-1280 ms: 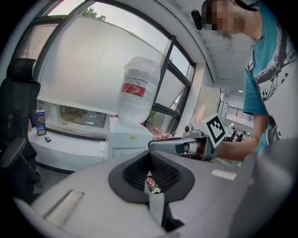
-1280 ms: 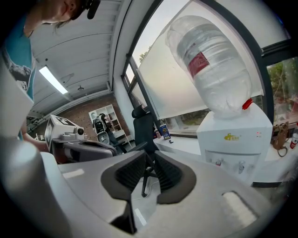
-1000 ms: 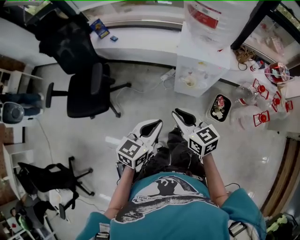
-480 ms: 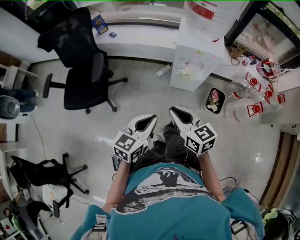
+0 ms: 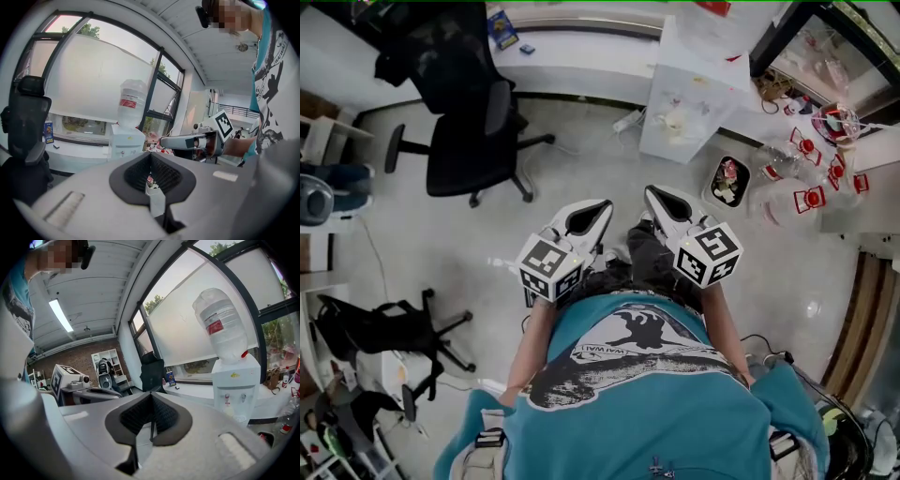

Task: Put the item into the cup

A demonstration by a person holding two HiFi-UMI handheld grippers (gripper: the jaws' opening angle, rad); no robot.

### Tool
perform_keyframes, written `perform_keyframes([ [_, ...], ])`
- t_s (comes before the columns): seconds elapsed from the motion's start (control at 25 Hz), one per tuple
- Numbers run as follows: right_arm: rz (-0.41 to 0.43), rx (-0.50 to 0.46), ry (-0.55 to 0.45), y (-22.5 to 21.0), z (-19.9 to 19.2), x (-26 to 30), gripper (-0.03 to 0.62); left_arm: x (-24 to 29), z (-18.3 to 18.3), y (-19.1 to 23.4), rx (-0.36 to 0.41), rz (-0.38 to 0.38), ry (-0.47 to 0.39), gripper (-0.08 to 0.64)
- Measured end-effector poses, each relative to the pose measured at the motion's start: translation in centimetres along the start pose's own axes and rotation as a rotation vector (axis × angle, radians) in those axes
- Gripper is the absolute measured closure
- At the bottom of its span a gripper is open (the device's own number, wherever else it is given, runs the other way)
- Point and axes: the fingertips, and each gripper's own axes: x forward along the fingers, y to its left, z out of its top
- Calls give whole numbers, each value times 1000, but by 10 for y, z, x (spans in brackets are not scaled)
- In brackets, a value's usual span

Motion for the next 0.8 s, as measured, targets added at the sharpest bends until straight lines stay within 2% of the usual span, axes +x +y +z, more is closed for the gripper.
perform_keyframes([
  [0.8,77,-13,20,30,-15,-9,592,-18,-16,-17,-5,1,3,561],
])
